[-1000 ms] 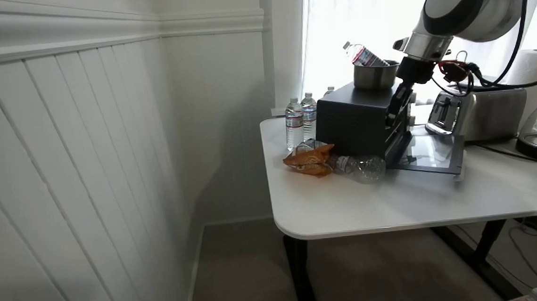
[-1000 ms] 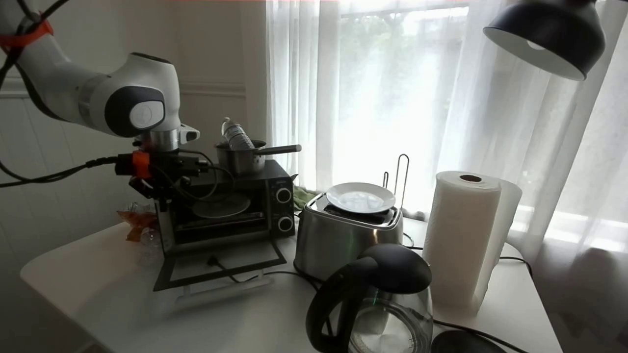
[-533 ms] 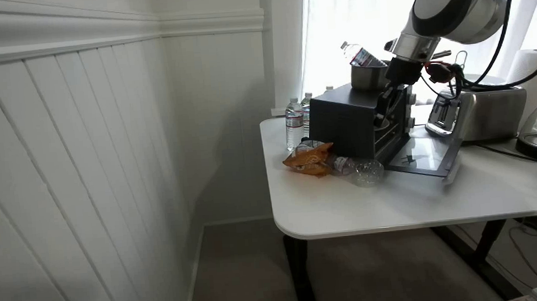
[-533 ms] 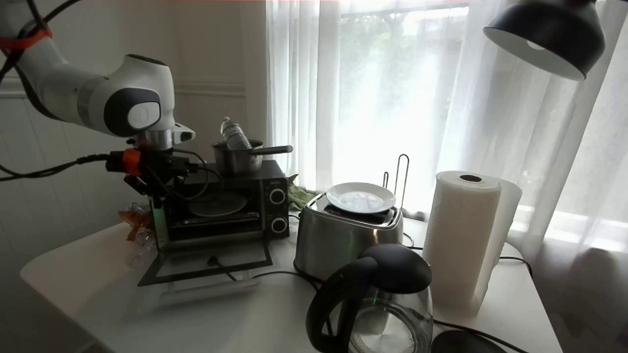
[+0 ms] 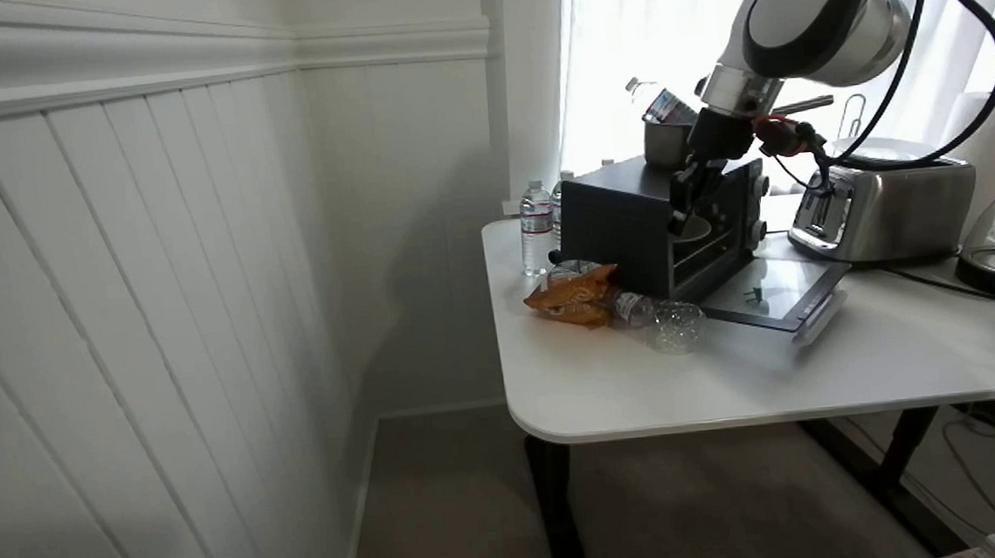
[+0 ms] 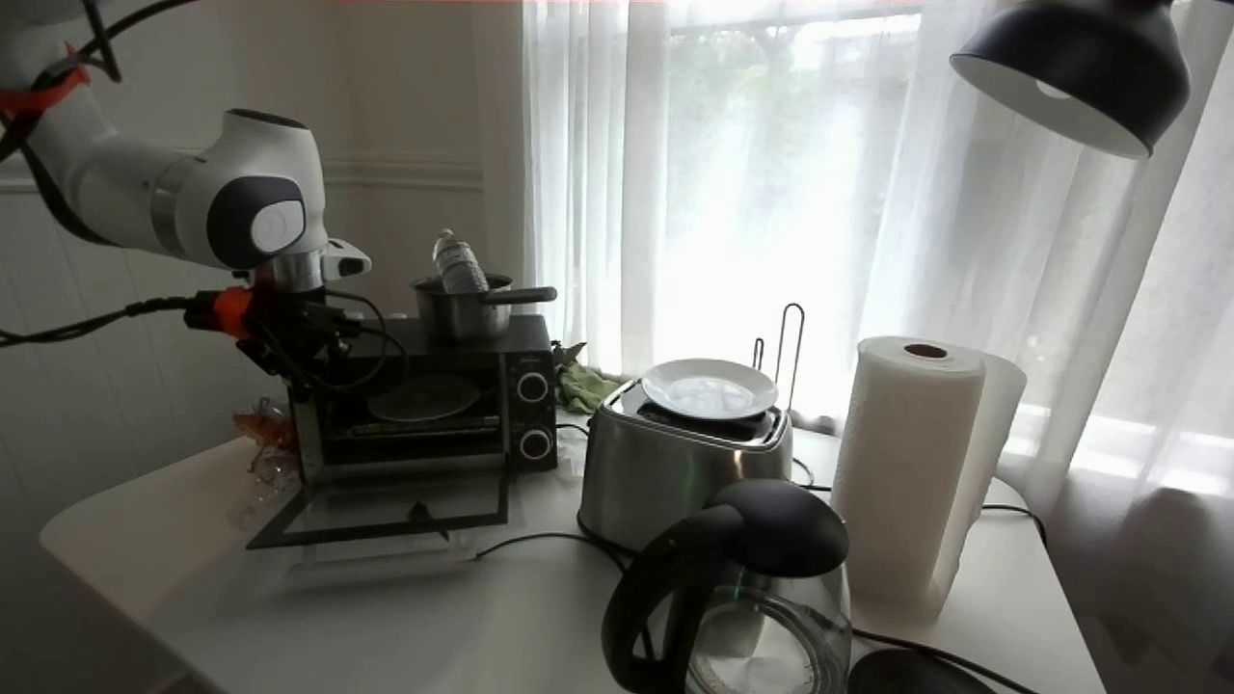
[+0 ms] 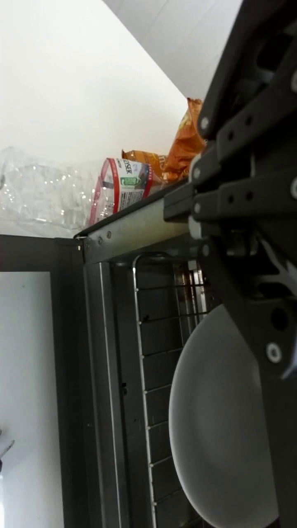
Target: Push the black oven a little backwards on the table
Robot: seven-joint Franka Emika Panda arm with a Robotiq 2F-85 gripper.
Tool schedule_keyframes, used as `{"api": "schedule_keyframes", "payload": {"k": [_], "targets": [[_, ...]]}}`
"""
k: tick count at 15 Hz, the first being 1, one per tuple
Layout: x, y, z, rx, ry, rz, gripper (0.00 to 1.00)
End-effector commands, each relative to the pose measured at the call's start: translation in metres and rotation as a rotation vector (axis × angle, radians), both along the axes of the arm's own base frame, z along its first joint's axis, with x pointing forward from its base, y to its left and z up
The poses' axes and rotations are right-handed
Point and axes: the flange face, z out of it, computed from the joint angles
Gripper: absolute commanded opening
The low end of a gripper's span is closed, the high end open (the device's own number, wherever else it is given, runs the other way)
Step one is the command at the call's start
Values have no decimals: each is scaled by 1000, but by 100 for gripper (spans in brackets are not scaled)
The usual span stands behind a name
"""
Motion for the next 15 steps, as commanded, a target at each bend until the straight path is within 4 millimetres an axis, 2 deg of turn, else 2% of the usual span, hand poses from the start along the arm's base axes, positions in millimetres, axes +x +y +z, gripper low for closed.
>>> {"api": "schedule_keyframes", "payload": {"k": [1, 3, 8, 10, 13, 15], "targets": [[30, 34, 5, 43, -79, -41, 0], [27, 35, 7, 27, -68, -35, 0], [0, 24, 25, -32, 64, 6, 0], [-8, 22, 43, -32, 86, 25, 0], [-22, 2, 71, -87, 119, 35, 0], [-35, -12, 97, -109, 156, 45, 0]]}}
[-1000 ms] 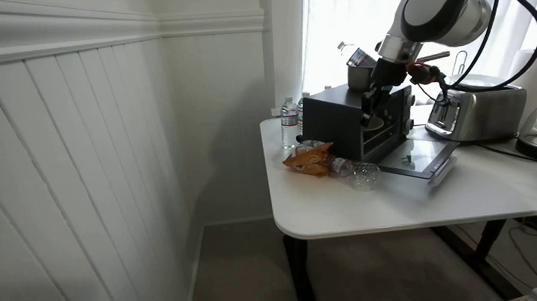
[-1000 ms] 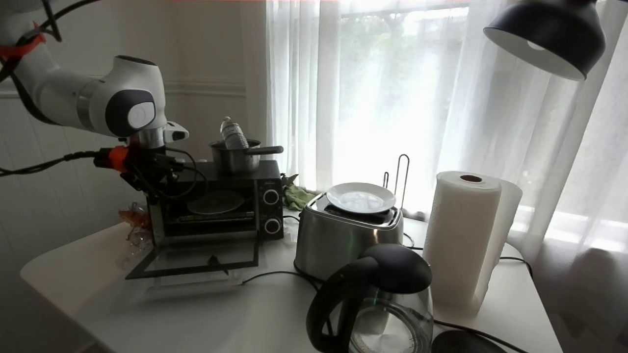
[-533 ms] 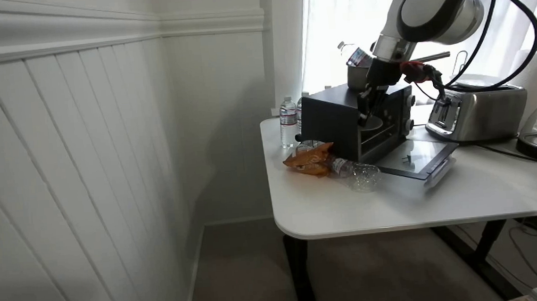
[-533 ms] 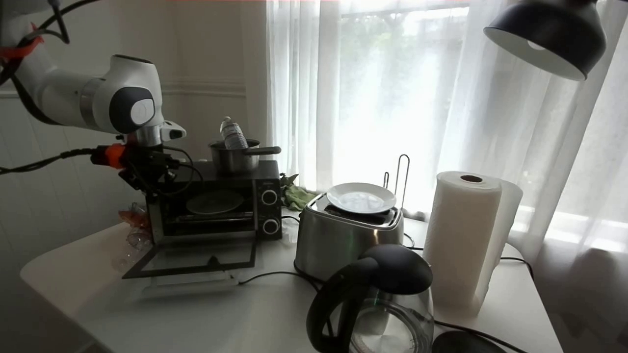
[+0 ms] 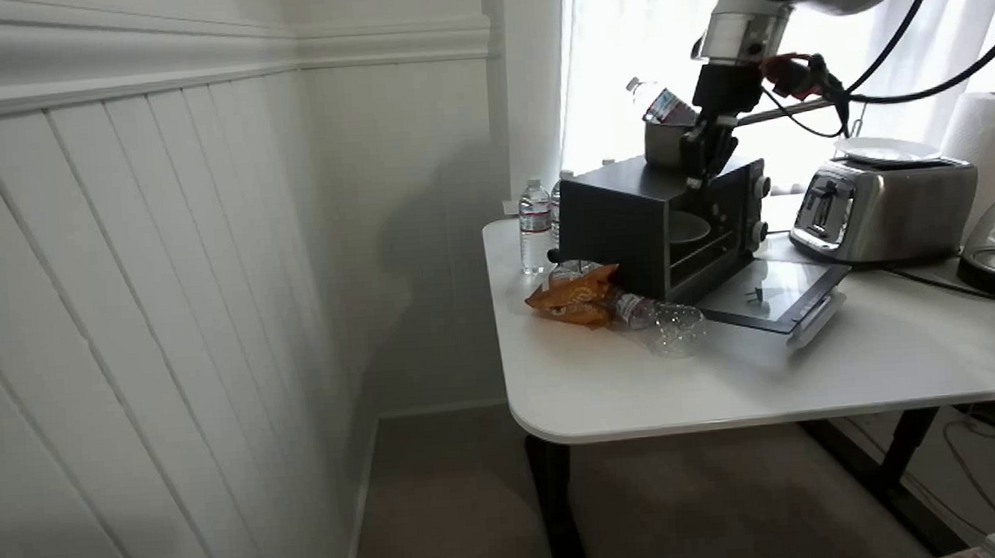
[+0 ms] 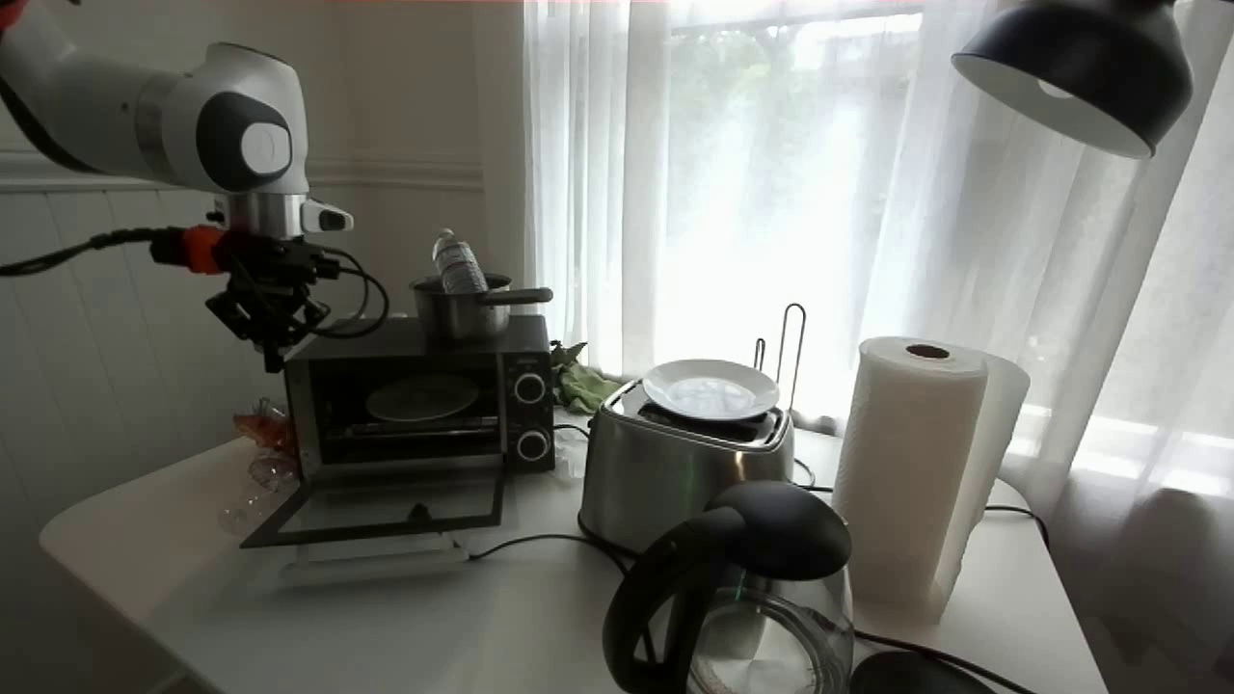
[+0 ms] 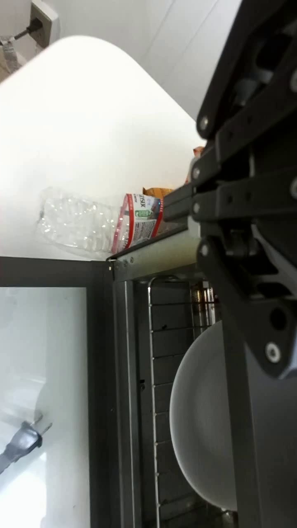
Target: Push the black oven a little backwards on the table
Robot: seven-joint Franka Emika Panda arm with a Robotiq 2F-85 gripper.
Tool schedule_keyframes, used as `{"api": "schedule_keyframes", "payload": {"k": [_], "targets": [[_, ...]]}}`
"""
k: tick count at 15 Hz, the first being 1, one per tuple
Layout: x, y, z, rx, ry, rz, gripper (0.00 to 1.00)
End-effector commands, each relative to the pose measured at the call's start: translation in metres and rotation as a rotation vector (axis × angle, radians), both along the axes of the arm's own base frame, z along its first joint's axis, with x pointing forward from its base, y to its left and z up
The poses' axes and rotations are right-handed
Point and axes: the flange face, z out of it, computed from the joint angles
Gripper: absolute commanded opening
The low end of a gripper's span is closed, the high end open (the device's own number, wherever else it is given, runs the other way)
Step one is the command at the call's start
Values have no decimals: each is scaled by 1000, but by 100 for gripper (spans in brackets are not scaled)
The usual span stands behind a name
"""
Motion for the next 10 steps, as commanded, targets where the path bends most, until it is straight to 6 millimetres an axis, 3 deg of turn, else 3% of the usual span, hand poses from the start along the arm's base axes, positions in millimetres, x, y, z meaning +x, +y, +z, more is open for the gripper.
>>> {"api": "schedule_keyframes", "payload": {"k": [1, 2, 3, 6, 10], "targets": [[-31, -30, 51, -42, 53, 22, 0], [-38, -40, 66, -59, 74, 24, 26], [-44, -50, 78, -74, 92, 29, 27], [-61, -86, 113, -111, 102, 58, 47], [-75, -142, 141, -95, 81, 79, 74]]}}
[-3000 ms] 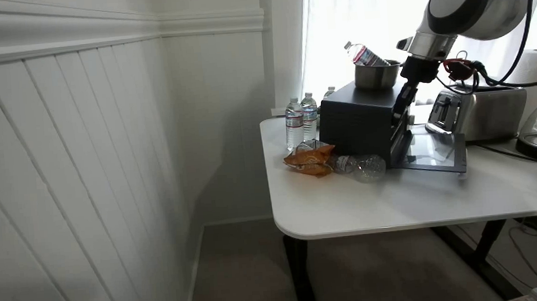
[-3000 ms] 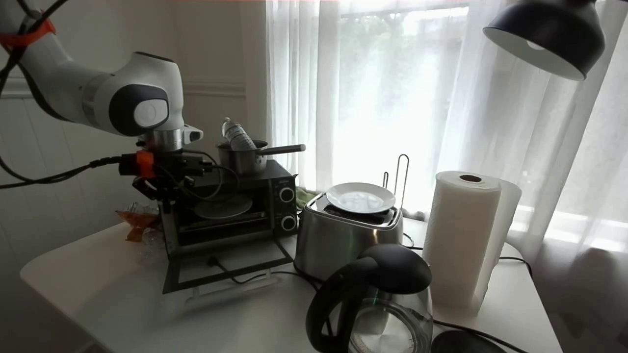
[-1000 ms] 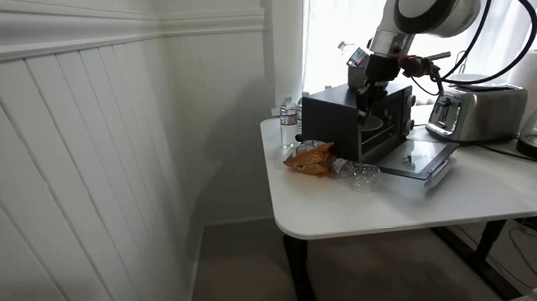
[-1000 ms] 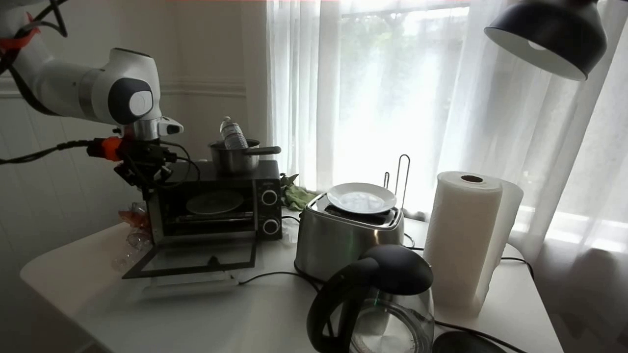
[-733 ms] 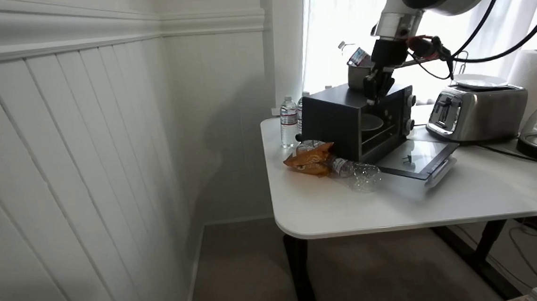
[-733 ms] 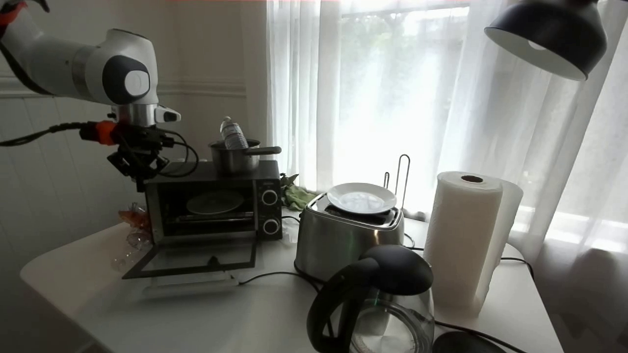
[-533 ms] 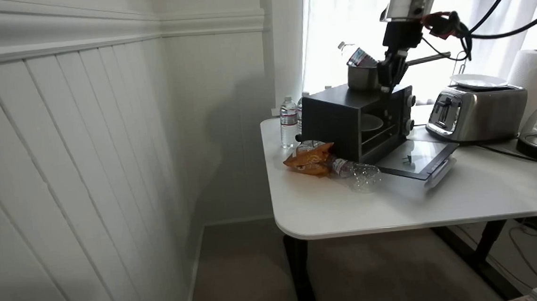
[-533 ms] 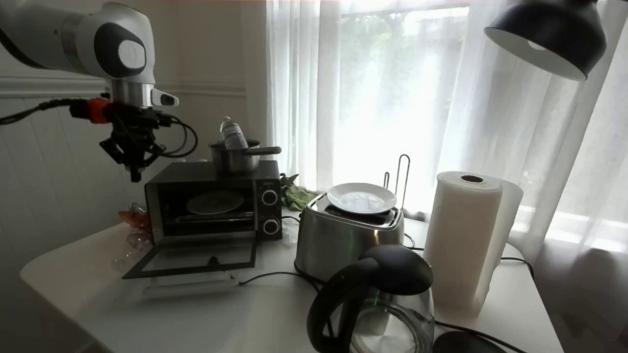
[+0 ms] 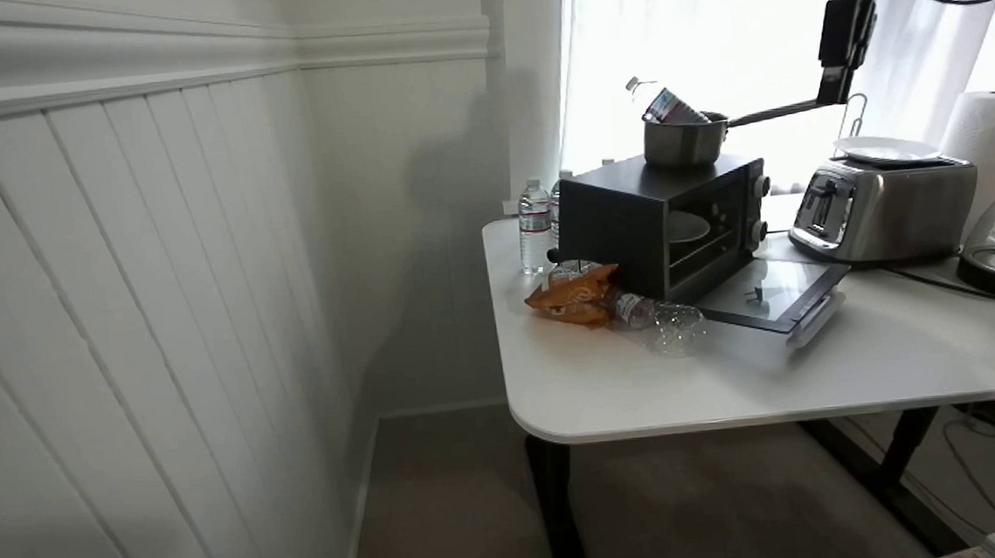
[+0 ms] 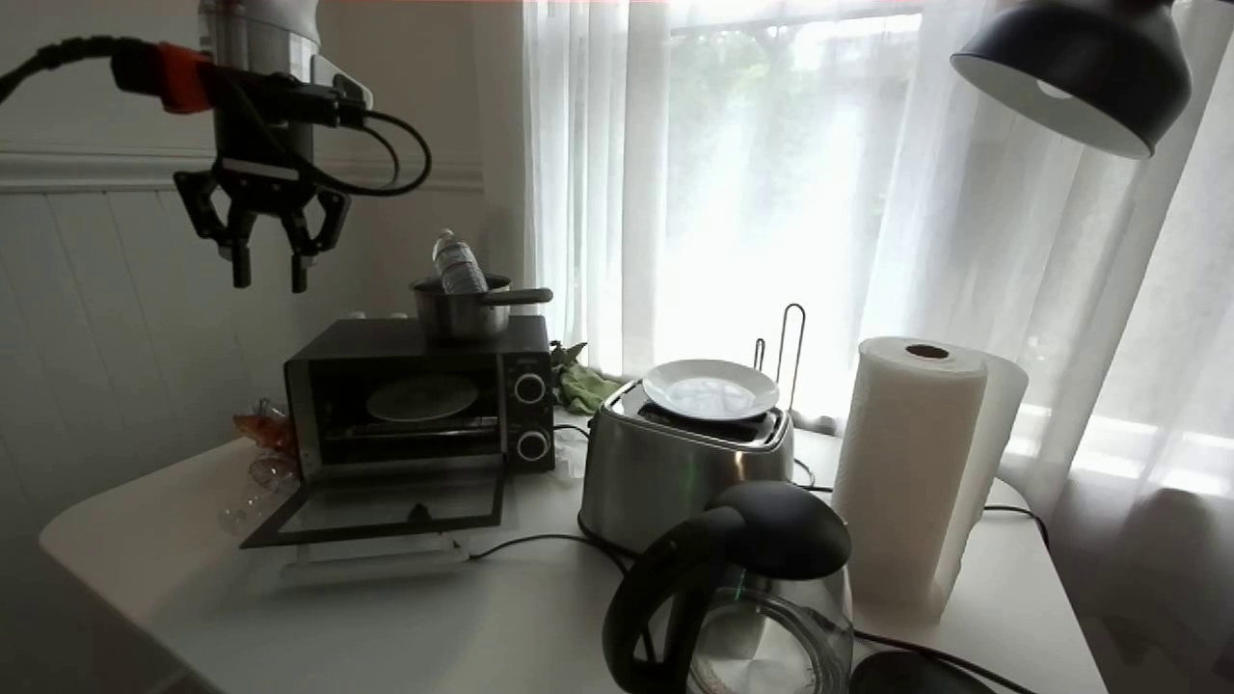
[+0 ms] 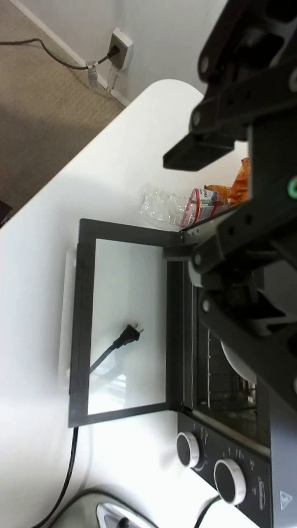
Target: Push the black oven a little backwards on the table
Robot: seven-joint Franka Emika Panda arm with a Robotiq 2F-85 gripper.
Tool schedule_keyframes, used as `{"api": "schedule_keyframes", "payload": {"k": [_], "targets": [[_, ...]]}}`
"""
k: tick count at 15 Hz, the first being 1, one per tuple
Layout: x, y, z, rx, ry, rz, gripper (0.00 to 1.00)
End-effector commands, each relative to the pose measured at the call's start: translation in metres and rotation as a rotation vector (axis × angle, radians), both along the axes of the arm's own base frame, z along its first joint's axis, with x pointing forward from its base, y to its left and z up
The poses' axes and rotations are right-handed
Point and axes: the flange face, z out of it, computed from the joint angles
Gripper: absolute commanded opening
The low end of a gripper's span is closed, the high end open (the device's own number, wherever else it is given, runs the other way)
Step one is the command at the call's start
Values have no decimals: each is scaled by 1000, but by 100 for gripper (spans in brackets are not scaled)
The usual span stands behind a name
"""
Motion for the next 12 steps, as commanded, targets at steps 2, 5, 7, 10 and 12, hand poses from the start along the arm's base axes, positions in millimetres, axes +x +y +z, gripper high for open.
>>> {"api": "schedule_keyframes", "payload": {"k": [2, 5, 7, 10, 12], "targets": [[-28, -64, 18, 15, -21, 48, 88], [-35, -97, 16, 30, -64, 87, 100], [-38, -113, 10, 60, -81, 97, 100], [-37, -134, -12, 121, -112, 27, 100], [-28, -131, -9, 99, -83, 25, 100]]}}
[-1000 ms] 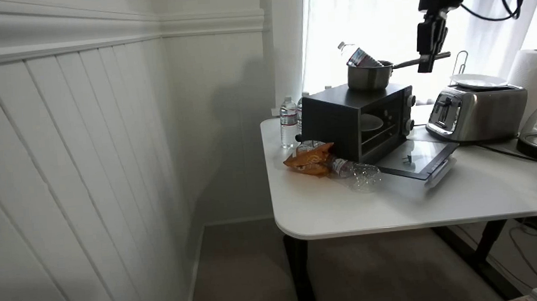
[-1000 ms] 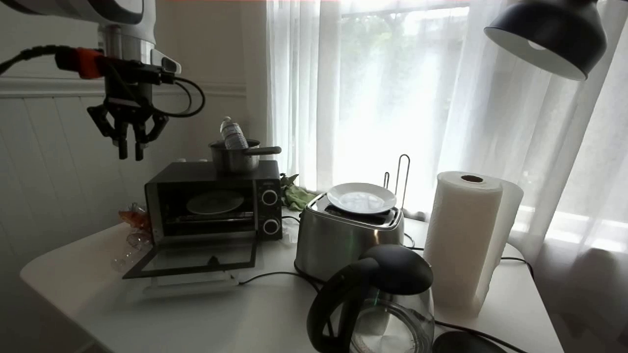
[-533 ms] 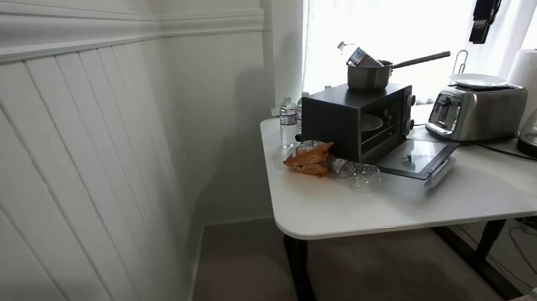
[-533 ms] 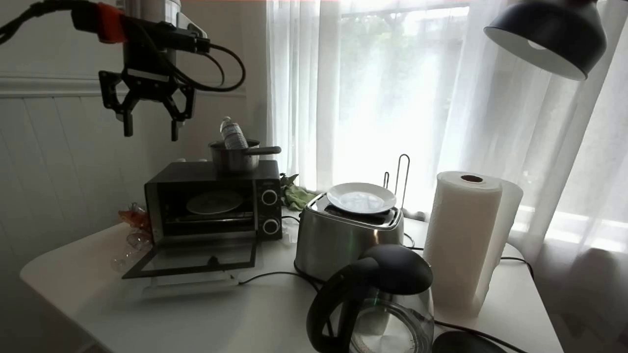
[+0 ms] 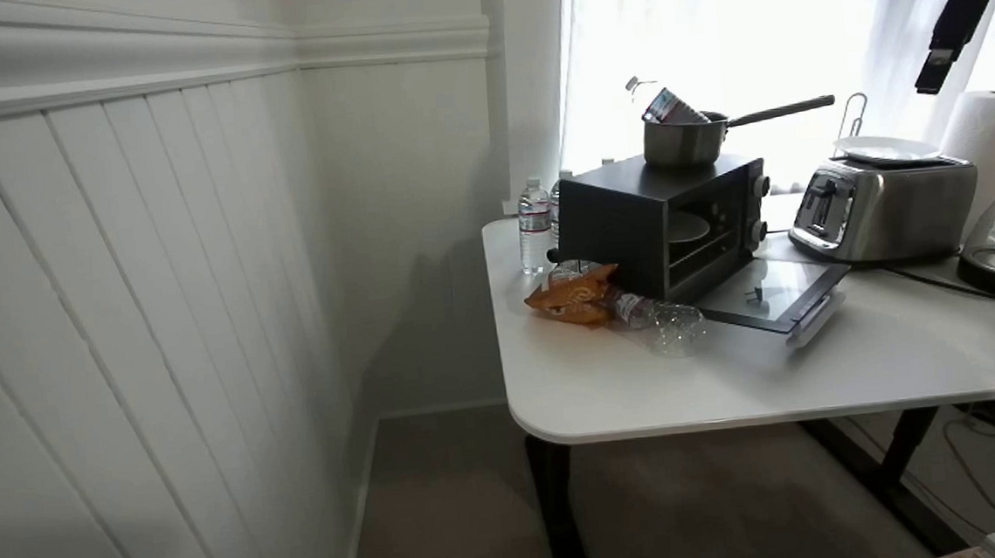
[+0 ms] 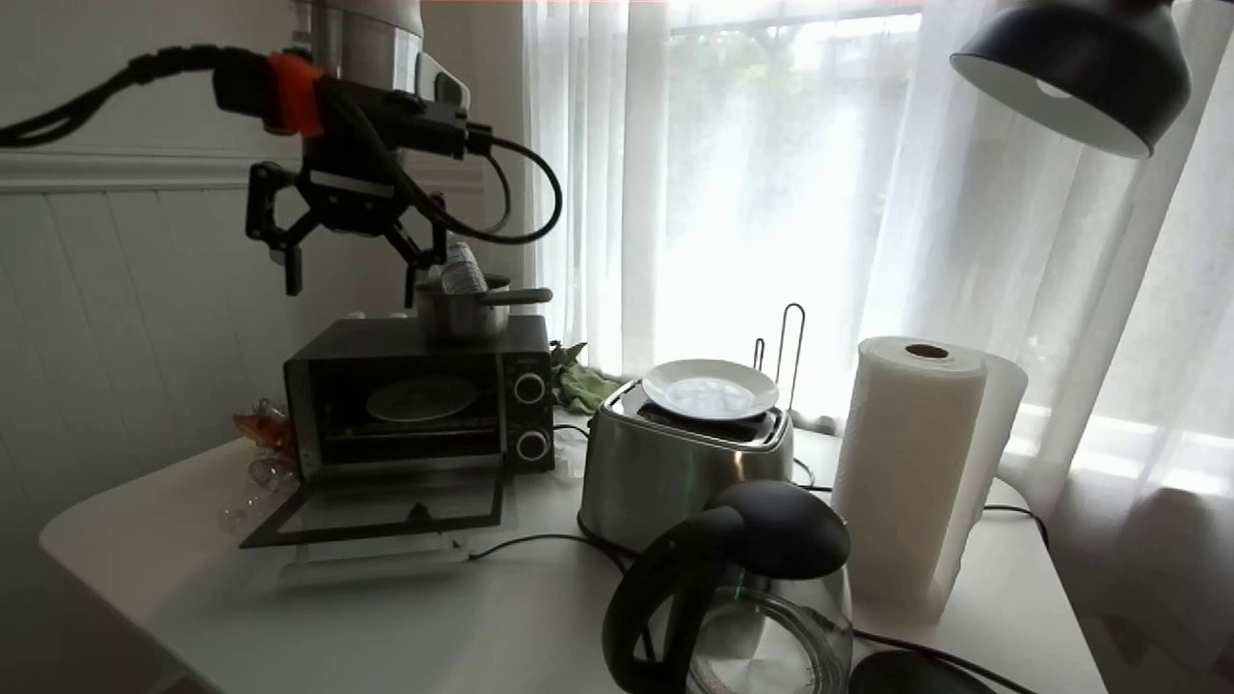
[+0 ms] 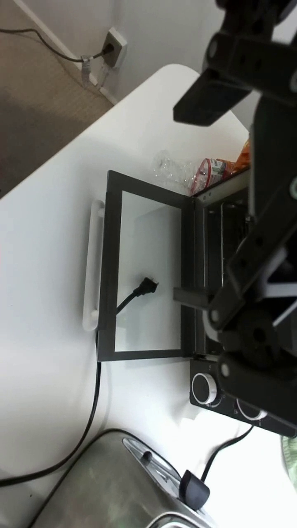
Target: Push the black oven a little backwards on the table
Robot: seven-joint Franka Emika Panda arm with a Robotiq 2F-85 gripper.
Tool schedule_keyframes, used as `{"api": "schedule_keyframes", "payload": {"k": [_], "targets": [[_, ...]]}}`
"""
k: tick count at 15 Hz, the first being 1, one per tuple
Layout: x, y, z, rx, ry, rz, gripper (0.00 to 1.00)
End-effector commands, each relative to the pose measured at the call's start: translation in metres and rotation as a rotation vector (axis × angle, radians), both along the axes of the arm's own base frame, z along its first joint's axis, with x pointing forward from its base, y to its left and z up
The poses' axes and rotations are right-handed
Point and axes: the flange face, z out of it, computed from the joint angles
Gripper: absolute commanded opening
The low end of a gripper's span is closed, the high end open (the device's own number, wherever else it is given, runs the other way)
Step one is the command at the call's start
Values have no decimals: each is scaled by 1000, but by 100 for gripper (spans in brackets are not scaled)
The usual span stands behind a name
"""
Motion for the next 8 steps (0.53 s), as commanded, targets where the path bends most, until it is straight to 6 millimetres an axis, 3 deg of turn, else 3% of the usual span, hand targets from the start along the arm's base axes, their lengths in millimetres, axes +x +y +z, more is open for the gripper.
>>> {"api": "schedule_keyframes", "payload": {"k": [1, 8], "targets": [[-1, -5, -7, 13, 3, -13, 100], [-3, -8, -13, 29, 7, -25, 100]]}}
